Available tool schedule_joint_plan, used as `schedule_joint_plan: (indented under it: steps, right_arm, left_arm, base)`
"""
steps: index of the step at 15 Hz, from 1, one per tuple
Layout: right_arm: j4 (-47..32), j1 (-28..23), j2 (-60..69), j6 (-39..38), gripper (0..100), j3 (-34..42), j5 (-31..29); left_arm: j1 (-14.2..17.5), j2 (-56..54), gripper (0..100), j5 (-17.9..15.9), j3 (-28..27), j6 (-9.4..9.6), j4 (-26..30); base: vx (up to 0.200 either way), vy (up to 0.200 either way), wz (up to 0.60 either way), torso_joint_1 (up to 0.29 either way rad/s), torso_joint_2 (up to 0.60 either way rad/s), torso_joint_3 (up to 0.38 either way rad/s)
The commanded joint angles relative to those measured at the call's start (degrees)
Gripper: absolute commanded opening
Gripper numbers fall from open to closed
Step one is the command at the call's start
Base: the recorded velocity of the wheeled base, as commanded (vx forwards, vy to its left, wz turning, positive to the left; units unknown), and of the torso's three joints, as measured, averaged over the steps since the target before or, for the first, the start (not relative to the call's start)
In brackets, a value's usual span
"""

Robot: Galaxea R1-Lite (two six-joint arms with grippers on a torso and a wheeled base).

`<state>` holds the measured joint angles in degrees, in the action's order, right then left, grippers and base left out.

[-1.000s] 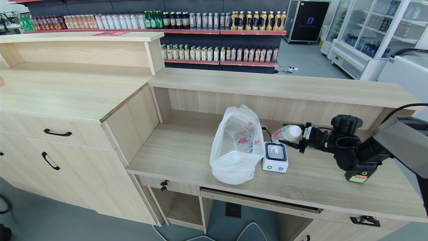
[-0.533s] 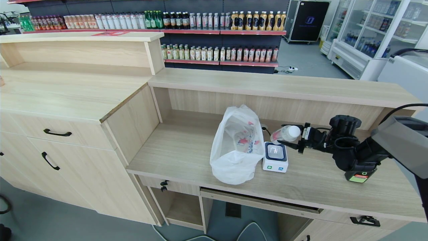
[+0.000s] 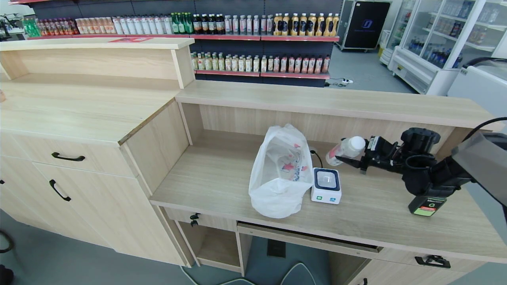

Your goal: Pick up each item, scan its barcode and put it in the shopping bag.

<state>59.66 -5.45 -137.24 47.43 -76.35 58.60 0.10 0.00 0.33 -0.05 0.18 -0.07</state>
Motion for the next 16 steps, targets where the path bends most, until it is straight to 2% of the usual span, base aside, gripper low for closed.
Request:
schedule_joint_plan:
  steps: [1,3,4,8,12,13,14,15,16]
  right_arm:
    - [-0.9,-2.7,6.3,-5.1,0,1.1,-1.7]
    - [-1.0,-5.4,11.0,-11.7,0,4.1,-3.1]
    - [-1.6,-6.4,12.7,-15.4,0,5.3,-5.5]
    - [-4.9,-6.5,17.9,-28.4,0,8.1,-20.3]
    - [-7.5,-4.2,22.3,-39.1,0,13.1,-41.3]
    - [-8.4,-4.1,22.6,-40.1,0,13.1,-44.0]
    - [-10.2,-3.9,23.2,-40.3,0,13.2,-49.4]
    - [-12.6,-3.1,24.0,-40.3,0,14.2,-58.0]
    - [-13.4,-2.8,24.4,-40.3,0,14.8,-60.6]
  left_arm:
    - [0.0,0.0,100,0.0,0.0,-0.01,0.0]
    - [0.0,0.0,100,0.0,0.0,-0.01,0.0]
    - [0.0,0.0,100,0.0,0.0,-0.01,0.0]
    - [0.0,0.0,100,0.0,0.0,-0.01,0.0]
    - [0.0,0.0,100,0.0,0.0,-0.01,0.0]
    - [0.0,0.0,100,0.0,0.0,-0.01,0.0]
    - [0.0,0.0,100,0.0,0.0,-0.01,0.0]
    - [0.0,0.0,100,0.0,0.0,-0.01,0.0]
    - [0.0,0.0,100,0.0,0.0,-0.01,0.0]
  base:
    - [0.0,0.0,0.0,0.0,0.0,0.0]
    - [0.0,0.0,0.0,0.0,0.0,0.0]
    - [0.0,0.0,0.0,0.0,0.0,0.0]
    - [0.0,0.0,0.0,0.0,0.0,0.0]
    - [0.0,0.0,0.0,0.0,0.0,0.0]
    - [0.0,0.0,0.0,0.0,0.0,0.0]
    - [0.0,0.0,0.0,0.0,0.0,0.0]
    - [0.0,0.0,0.0,0.0,0.0,0.0]
    - [0.0,0.0,0.0,0.0,0.0,0.0]
